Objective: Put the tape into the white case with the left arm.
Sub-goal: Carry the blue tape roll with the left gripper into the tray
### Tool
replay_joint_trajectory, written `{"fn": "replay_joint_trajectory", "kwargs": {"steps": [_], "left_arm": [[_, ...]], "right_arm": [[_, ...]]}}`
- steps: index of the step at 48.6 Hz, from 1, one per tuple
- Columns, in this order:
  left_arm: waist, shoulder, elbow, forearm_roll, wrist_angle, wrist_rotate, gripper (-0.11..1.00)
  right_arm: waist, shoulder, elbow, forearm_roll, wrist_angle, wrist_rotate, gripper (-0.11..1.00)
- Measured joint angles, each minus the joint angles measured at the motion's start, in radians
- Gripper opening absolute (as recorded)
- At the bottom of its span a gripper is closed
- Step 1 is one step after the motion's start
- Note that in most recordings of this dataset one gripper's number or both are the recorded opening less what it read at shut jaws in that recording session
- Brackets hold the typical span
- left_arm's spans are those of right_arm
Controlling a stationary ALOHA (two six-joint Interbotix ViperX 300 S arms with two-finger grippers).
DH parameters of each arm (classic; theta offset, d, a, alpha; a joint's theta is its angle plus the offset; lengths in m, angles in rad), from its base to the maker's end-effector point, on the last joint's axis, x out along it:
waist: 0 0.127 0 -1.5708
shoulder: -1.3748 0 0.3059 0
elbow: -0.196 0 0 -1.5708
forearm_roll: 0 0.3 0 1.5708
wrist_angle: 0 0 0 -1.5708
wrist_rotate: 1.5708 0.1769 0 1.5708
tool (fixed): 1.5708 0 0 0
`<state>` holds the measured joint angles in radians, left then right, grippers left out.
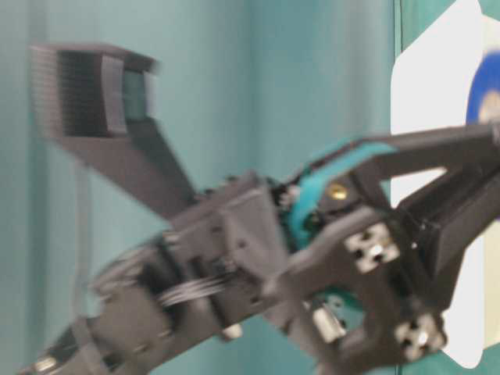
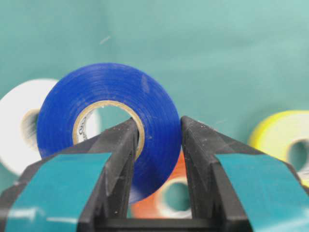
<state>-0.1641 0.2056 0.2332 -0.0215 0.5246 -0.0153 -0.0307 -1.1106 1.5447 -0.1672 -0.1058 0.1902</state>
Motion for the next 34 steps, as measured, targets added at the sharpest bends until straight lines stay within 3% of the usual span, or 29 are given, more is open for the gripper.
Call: {"fn": "replay_joint_trajectory", "kwargs": {"steps": [16,34], "left_arm": [[0.19,-0.1,0.141,0.0,-0.008,-0.002,0.27],[0.423,-0.183,0.287,0.002,-0.137,0.021,0.27]], "right_arm": [[-0.002,0.0,0.003,0.0,-0.003,0.0,-0.09],[-0.002,-0.002,0.003,-0.002,-0.003,0.0,-0.09]]}}
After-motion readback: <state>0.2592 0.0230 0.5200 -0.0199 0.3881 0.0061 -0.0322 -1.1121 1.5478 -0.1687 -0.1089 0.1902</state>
